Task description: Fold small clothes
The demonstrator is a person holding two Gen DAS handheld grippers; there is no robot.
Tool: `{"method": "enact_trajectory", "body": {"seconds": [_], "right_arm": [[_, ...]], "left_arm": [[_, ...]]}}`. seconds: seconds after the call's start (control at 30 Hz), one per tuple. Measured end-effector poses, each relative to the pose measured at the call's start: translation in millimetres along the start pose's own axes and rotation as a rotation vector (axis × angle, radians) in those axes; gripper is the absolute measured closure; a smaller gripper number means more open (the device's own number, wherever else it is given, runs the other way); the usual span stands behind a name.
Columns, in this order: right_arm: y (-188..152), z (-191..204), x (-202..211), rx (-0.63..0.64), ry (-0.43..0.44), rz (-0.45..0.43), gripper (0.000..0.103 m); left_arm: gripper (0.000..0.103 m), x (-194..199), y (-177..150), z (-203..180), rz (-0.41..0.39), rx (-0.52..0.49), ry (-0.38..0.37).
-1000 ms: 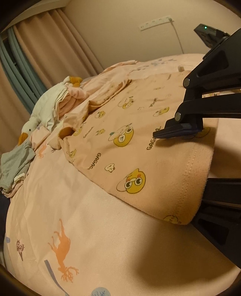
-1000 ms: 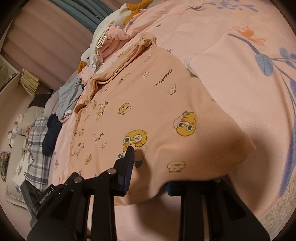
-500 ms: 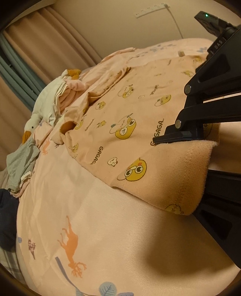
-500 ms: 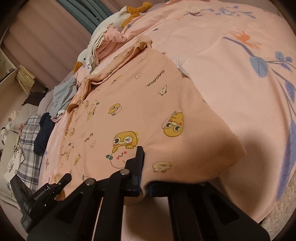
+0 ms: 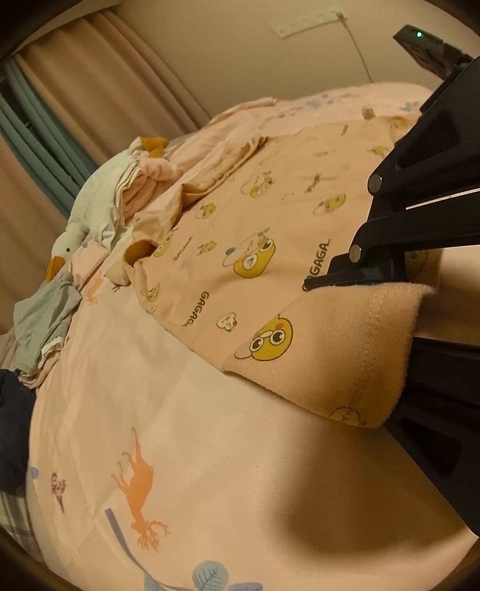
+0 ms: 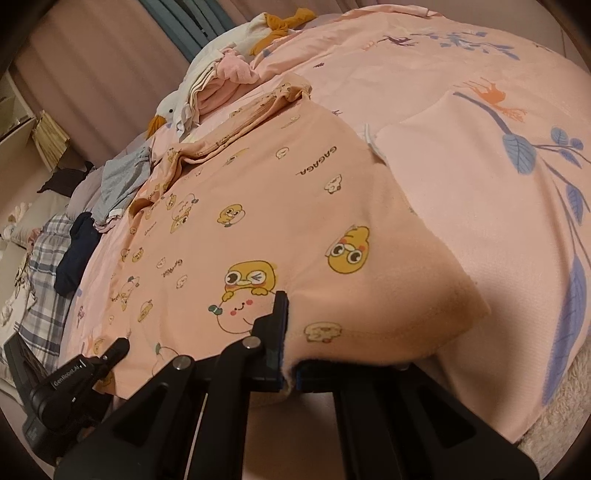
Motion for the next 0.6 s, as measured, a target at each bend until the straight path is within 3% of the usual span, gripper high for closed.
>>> {"method": "enact_trajectory", "body": {"seconds": [0.13,0.27,0.37,0.5,0.6], "right_arm": [[21.6,0.4,2.2,-0.113,0.183,0.022,0.1],[60.5,14.2,14.4,-0.076,0.245,-0.037,0.1],[96.9,29.4,9.8,-0.094,0.369,-0.033,0.1],[157.3,42.0,-21.5,-0.035,0.307,-0.027,0.1],[196.2,47.7,-44.4,-0.022,0.333,-0.027,0.1]], "left_arm": [[0.1,0.8,14.8,-13.0,0.038,-0.013,-0.035],[0.1,7.6,42.9,-42.9,0.008,-0.002,-0.105],[0.1,3.1,75.8,-70.7,-0.046,-0.042,-0.058],[0.1,-23.9,119.3,-101.4,-0.045,-0.023,-0.095],[0.1,-56.4,151.6,-125.3,-0.082,-0.047,-0.033]]}}
Point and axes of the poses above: each gripper's, at about its wrist camera, not at the fingertips, and x roughly against the way its jaws point, z to its left, y to its top, the point moved 6 cm from there along -x, roughly the way its jaws point, and after that the axes turned 10 degrees about x, right-handed, at the moved point
